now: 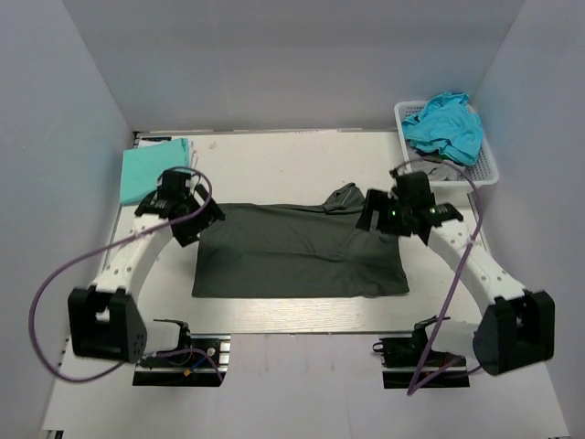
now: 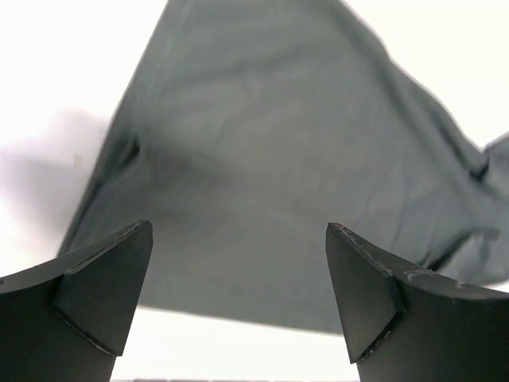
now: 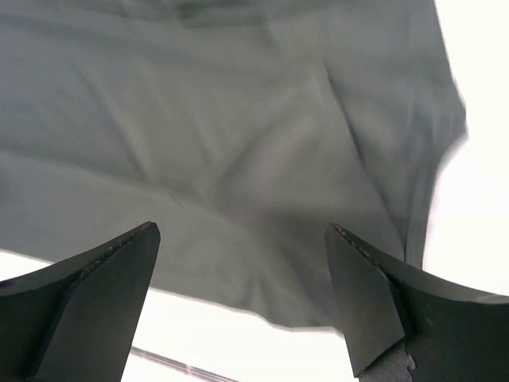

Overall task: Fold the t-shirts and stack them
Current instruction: Fold the flattened tshirt in 1/3 of the way, then grap the side of the flattened tshirt furthest away from the robot with both arms

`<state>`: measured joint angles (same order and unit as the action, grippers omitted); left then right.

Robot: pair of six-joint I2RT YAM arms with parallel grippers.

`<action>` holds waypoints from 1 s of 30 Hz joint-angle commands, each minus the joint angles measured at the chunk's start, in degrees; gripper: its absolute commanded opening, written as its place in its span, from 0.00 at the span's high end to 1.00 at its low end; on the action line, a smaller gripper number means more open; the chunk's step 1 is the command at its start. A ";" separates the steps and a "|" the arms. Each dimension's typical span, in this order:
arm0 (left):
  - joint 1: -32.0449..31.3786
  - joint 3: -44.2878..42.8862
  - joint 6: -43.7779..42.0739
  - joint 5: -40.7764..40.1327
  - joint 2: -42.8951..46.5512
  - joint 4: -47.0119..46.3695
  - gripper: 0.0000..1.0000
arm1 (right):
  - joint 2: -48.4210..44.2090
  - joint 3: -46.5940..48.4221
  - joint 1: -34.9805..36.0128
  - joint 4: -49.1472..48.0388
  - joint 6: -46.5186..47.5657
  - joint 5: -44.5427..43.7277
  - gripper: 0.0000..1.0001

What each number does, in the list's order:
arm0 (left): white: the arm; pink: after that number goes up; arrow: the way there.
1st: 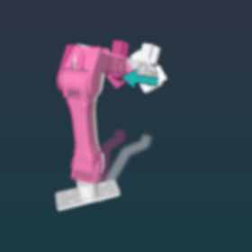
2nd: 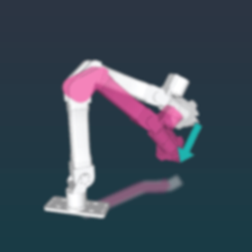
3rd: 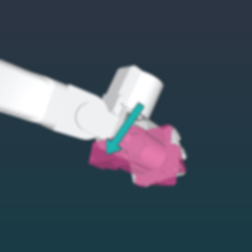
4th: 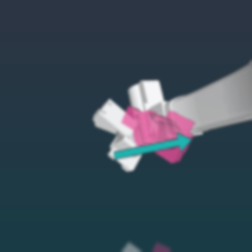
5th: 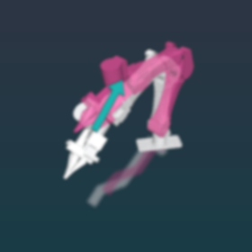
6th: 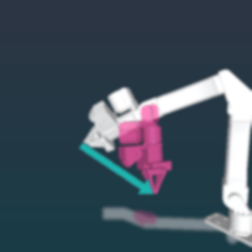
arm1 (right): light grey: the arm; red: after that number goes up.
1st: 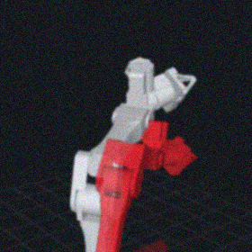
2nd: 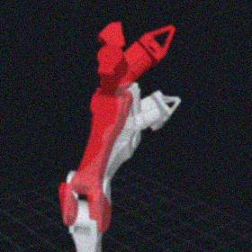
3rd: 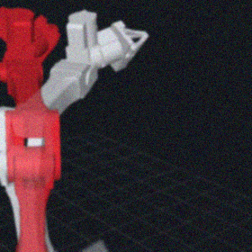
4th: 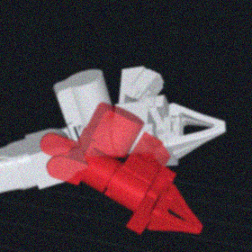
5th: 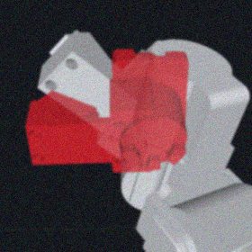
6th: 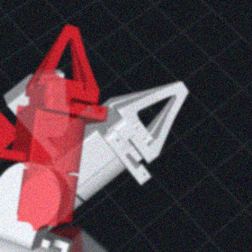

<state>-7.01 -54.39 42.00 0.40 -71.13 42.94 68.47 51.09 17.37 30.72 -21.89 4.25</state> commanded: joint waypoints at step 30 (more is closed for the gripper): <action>4.54 -28.32 -4.82 -5.86 -46.02 -7.34 0.38 | 65.04 60.27 -1.90 2.68 2.38 -4.95 0.20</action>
<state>-2.52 -83.92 37.78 -7.90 -116.77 36.86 133.14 110.17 15.77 33.54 -19.11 -1.52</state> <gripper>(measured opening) 0.641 0.819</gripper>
